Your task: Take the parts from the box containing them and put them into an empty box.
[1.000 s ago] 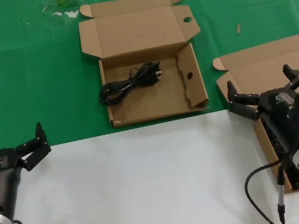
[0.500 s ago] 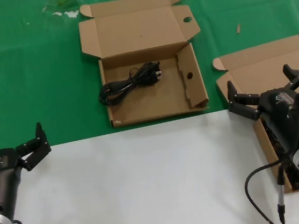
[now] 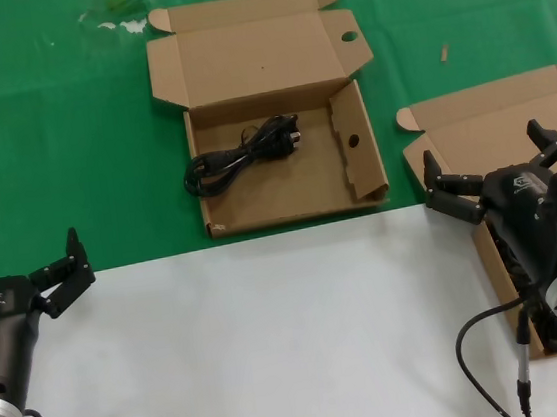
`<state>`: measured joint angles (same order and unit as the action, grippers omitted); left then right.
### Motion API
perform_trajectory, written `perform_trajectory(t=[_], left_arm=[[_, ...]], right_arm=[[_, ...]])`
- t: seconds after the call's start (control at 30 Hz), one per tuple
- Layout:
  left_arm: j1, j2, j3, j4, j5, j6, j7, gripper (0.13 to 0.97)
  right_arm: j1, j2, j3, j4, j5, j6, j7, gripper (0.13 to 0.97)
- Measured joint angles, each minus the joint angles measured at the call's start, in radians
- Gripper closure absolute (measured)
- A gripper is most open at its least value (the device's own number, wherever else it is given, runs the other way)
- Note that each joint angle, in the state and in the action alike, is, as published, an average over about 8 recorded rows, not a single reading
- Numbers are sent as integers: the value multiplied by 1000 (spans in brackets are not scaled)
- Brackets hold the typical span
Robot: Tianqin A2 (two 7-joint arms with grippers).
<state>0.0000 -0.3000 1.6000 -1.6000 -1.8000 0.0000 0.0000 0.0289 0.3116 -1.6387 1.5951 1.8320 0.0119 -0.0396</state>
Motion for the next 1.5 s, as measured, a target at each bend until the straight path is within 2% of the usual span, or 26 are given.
perform_trajectory(t=[1.5], left_arm=[[0,0,0,0,0,0,0,132]], right_arm=[[0,0,0,0,0,0,0,129]])
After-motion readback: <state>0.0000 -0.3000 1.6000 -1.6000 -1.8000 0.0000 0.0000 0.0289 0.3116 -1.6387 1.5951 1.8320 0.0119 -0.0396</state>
